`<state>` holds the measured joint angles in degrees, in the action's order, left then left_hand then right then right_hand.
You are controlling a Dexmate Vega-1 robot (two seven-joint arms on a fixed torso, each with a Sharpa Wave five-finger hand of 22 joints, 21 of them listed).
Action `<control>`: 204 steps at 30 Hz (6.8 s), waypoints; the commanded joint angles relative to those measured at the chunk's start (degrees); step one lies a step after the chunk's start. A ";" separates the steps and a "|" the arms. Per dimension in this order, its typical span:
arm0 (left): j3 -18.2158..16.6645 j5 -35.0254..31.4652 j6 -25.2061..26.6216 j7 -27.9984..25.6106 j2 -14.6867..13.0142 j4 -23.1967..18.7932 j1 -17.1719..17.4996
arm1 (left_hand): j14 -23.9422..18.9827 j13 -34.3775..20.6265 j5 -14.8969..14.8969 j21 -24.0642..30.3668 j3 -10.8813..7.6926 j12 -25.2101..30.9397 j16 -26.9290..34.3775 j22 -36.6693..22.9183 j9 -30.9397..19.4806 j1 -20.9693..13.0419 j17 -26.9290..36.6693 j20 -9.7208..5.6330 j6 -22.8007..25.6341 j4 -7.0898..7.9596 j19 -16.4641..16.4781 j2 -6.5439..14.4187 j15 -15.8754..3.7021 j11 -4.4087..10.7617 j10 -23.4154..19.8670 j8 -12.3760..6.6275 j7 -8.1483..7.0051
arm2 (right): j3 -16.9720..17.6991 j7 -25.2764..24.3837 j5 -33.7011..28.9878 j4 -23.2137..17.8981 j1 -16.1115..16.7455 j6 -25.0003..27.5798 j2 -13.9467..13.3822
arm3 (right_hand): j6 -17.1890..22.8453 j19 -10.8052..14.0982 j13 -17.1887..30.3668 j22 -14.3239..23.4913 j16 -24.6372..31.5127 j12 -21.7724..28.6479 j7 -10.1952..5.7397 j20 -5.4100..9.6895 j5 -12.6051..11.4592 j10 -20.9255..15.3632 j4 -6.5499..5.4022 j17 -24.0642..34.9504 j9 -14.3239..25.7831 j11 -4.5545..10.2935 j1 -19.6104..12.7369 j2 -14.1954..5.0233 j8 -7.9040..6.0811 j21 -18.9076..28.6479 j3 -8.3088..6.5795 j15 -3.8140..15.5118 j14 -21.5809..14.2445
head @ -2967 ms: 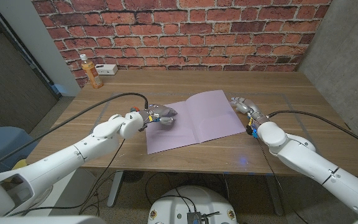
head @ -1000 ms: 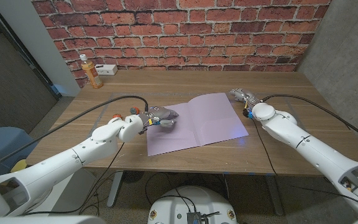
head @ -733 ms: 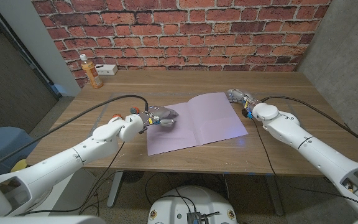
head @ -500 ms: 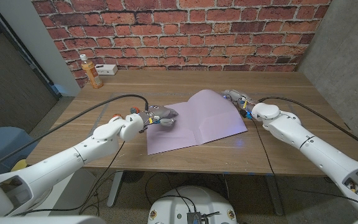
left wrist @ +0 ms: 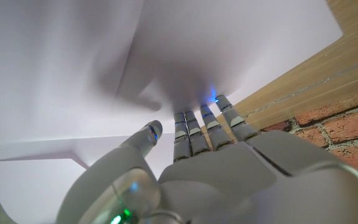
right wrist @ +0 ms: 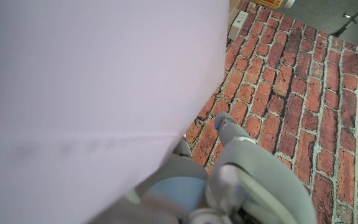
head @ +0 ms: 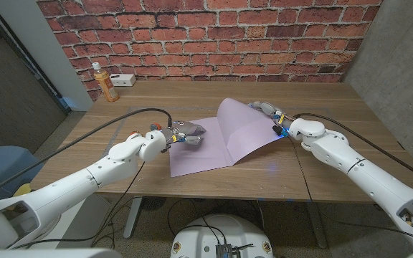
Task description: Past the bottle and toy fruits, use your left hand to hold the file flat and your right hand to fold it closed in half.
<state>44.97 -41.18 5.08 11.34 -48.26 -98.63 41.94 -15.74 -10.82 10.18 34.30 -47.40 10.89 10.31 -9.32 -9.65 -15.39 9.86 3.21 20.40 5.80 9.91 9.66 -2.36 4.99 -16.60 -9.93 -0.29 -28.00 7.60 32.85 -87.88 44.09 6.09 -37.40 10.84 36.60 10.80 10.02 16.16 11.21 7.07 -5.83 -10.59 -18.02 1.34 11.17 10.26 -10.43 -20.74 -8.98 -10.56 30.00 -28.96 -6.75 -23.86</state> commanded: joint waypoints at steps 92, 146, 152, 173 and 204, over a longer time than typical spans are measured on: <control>0.32 -0.54 -0.03 -1.96 0.85 -0.54 -0.47 | 0.25 -0.25 0.20 0.10 -0.21 0.59 0.57 -1.24 -0.70 -1.99 0.19 -0.14 -0.60 0.68 0.93 1.63 -1.59 -0.21 0.37 -0.62 -0.25 | 6.39 8.17 18.58 -15.55 14.65 -9.69 -1.01 | 16.47 6.43 0.10 -0.22 -0.70 3.53 2.53 -3.00 0.07 -13.85 0.38 0.18 0.13 -1.88 5.11 0.45 -2.10 -11.59 -0.97 -3.46 -6.10; -4.52 -1.57 5.24 -6.75 -1.69 -8.74 4.65 | -0.43 -0.25 0.19 0.08 -0.32 0.84 0.74 -1.25 -0.68 -2.96 0.18 -0.21 0.35 0.45 1.53 1.79 -1.65 0.19 -0.22 -0.87 0.07 | -7.45 3.04 -27.27 -27.85 3.39 -1.04 -11.44 | 24.01 3.75 0.12 0.00 -2.81 2.22 1.24 -0.14 0.47 -20.99 -2.97 0.77 0.10 1.31 7.31 -1.12 -1.38 -15.77 -2.99 1.22 -6.08; -8.29 -2.19 9.70 -9.80 -4.27 -14.22 9.00 | -0.70 -0.25 0.17 0.14 -0.31 0.96 0.83 -1.25 -0.68 -3.10 0.18 -0.15 0.60 0.36 1.74 1.78 -1.58 0.00 -0.55 -0.94 0.20 | -8.46 3.90 -29.02 -27.45 2.21 0.00 -10.85 | 24.07 3.80 0.13 0.00 -2.81 2.19 1.19 -0.08 0.49 -21.19 -2.99 0.79 0.10 1.36 7.26 -1.07 -1.32 -15.84 -3.07 1.25 -6.16; -22.42 -6.67 20.89 -25.95 -12.70 -30.60 29.02 | -19.36 -0.93 -0.48 2.22 0.13 5.24 4.96 -1.85 -1.31 -2.24 1.17 3.83 18.49 -0.39 7.16 0.84 0.83 -4.19 -18.36 -4.37 4.16 | -12.30 7.05 -31.76 -24.24 -2.25 3.87 -7.39 | 24.66 4.26 0.16 0.01 -2.66 1.99 1.28 0.15 0.50 -21.88 -2.95 0.91 0.12 1.38 6.90 -1.11 -1.22 -16.03 -3.51 1.50 -6.82; -43.22 -3.66 5.84 -46.41 -6.31 -31.47 47.66 | -20.72 -1.86 -0.11 4.20 -0.56 4.33 5.83 -2.46 -1.68 -4.13 2.06 3.15 18.64 -0.48 8.43 1.52 -0.09 -3.51 -19.16 -2.70 3.70 | -12.83 4.63 -31.89 -23.83 -2.16 2.90 -5.19 | 23.28 0.77 0.28 0.07 -3.69 -0.02 0.25 -0.55 0.47 -18.82 -2.31 1.51 0.19 1.35 5.45 -1.26 -0.22 -18.18 -4.20 0.93 -3.76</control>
<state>5.59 -49.52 20.10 -31.72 -58.40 -133.64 88.96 -37.38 -12.41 9.69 38.16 -47.58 15.62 16.58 -11.61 -11.08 -18.80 11.97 6.38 40.27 5.18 18.78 10.63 -2.55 1.31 -36.48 -13.22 3.57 -42.40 14.91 -0.07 -111.45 40.37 10.74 -42.87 34.67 38.60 10.78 9.93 12.79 11.72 7.75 -6.17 -10.18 -38.07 -1.10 12.41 10.34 -9.20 -14.16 -9.26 -11.02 12.34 -32.68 -5.81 -28.57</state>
